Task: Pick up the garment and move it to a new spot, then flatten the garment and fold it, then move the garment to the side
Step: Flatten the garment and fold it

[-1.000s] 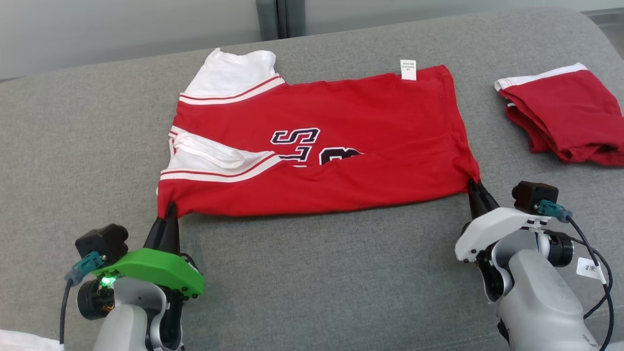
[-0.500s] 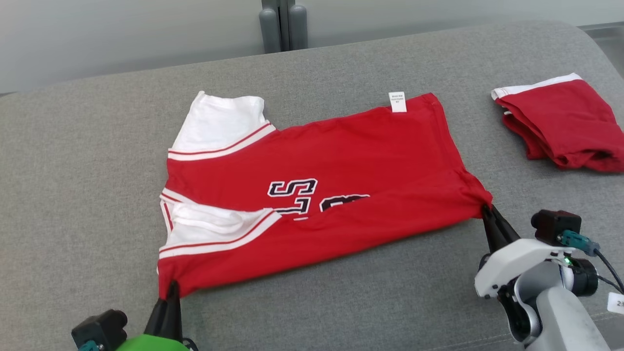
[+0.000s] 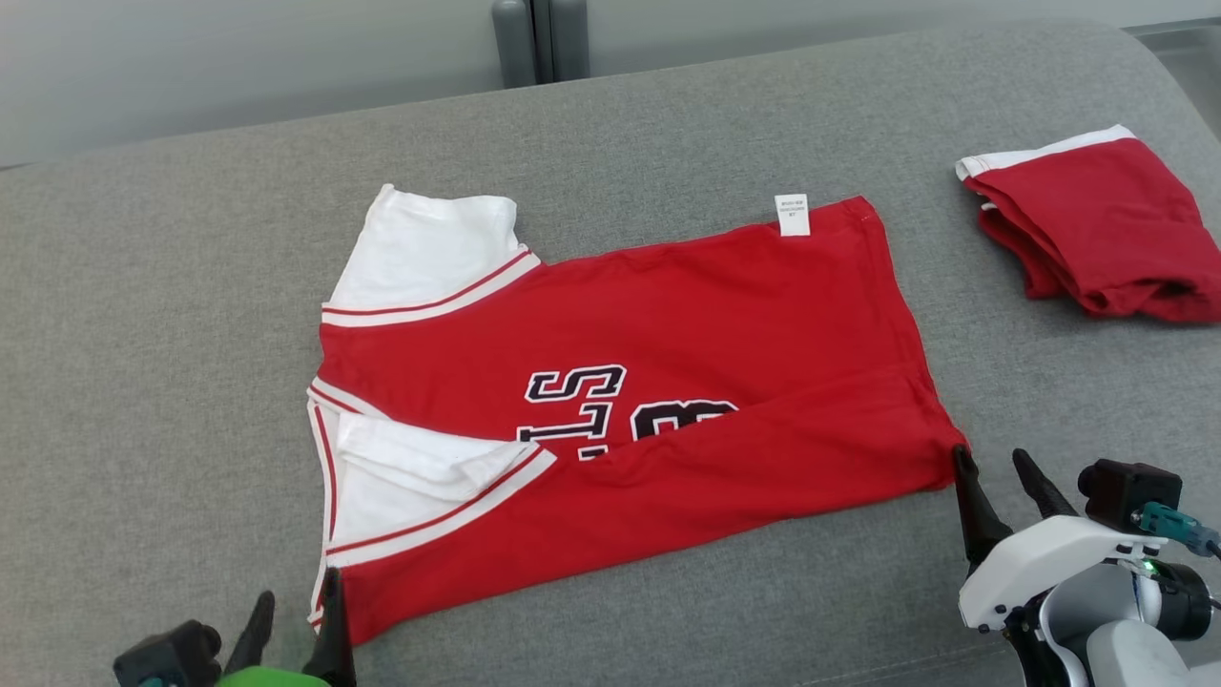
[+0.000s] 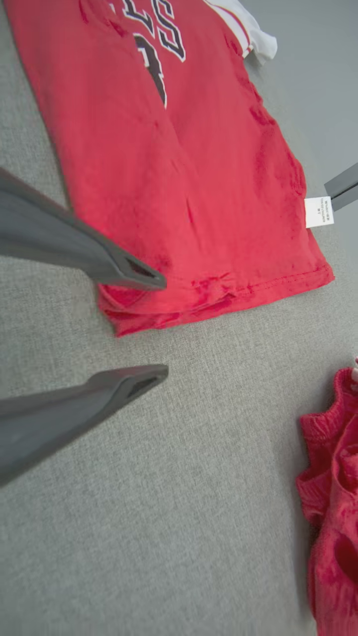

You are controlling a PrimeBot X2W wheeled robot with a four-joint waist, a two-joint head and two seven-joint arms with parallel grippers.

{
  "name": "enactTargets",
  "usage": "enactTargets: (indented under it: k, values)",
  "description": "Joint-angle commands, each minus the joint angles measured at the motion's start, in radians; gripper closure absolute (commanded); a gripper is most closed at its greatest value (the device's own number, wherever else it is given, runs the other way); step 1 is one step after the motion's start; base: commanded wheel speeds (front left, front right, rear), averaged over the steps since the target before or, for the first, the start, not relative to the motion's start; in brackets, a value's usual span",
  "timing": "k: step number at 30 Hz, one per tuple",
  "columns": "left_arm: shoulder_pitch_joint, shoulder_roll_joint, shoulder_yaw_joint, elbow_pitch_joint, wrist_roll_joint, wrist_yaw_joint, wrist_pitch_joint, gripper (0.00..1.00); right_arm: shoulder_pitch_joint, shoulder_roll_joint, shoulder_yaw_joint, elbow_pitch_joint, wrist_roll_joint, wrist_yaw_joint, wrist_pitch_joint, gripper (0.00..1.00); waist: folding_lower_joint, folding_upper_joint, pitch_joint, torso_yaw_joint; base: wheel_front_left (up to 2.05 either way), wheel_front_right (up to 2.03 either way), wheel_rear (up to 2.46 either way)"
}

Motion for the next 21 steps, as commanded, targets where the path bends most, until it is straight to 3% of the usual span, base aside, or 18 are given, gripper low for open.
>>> enactTargets:
  k: [1,5,10,14,21]
  values:
    - [-0.031,0.017,0.005,-0.014,0.017,0.001,-0.006,0.0,0.013,0.0,-0.007,-0.007,-0.008,-0.002,-0.006,0.0,0.0,0.0,0.004,-0.005,0.0,0.0,0.0]
    - [-0.109,0.07,-0.002,-0.041,0.052,-0.014,0.011,0.0,-0.005,0.001,-0.014,-0.033,-0.018,-0.002,-0.019,0.0,0.0,0.0,0.015,-0.013,0.0,0.0,0.0]
    - [-0.324,0.153,-0.051,-0.025,0.111,-0.067,0.093,0.0,-0.059,0.002,0.017,-0.069,-0.026,-0.002,-0.016,0.0,0.0,0.0,0.052,-0.023,0.0,0.0,0.0]
    - [-0.541,0.21,-0.104,0.035,0.155,-0.122,0.187,0.0,-0.131,0.001,0.062,-0.081,-0.03,-0.002,-0.01,0.0,0.0,0.0,0.108,-0.039,0.0,0.0,0.0]
    - [-0.905,0.25,-0.146,0.228,0.156,-0.186,0.36,0.0,-0.28,0.002,0.137,-0.065,-0.042,-0.002,-0.011,0.0,0.0,0.0,0.233,-0.074,0.0,0.0,0.0]
